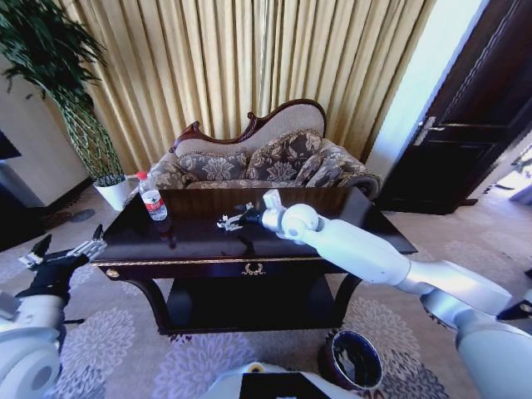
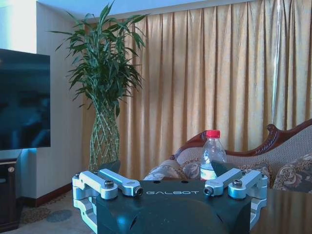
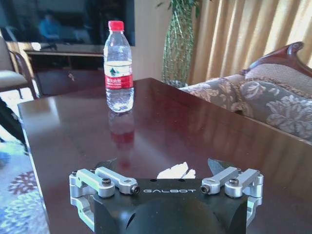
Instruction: Move to the front of the table and place the trash on the table into the trash bin.
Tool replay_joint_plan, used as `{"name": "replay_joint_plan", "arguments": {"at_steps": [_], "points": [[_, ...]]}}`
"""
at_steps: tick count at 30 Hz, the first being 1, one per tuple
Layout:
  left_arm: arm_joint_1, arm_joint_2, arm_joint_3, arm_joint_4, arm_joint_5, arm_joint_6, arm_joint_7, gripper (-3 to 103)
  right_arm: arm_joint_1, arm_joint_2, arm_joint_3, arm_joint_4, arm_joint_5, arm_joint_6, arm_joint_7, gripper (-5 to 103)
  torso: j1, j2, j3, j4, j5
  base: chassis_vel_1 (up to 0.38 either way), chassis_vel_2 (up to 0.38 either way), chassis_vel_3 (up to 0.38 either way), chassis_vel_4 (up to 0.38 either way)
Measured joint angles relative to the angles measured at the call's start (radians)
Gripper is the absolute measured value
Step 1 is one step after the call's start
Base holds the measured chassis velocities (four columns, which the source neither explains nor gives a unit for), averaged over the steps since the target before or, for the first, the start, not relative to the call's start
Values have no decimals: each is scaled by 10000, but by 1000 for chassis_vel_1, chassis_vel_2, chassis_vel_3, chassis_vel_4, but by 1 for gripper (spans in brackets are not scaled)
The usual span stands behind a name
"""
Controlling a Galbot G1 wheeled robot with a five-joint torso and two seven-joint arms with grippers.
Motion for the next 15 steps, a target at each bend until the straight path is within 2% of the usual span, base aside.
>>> {"name": "replay_joint_plan", "arguments": {"at_steps": [4, 7, 10, 15], "points": [[7, -31, -13, 1, 6, 0, 0, 100, 56, 218, -25, -87, 6, -326, 394, 100, 0, 0, 0, 2, -1, 0, 0, 0, 0], [48, -50, -98, 2, 7, 2, -3, 100, 44, 459, 109, -200, 122, -994, 1041, 100, 0, 0, 0, 0, 0, 0, 0, 0, 0], [62, -59, -145, 1, 7, 1, -5, 100, 31, 579, 165, -262, 296, -1202, 1418, 100, 0, 0, 0, -1, 1, 0, 0, 0, 0], [78, -128, -144, 2, 48, 1, -5, 100, -6, 826, 290, -444, 466, -1243, 1550, 100, 0, 1, 0, 1, 0, 0, 0, 0, 0]]}}
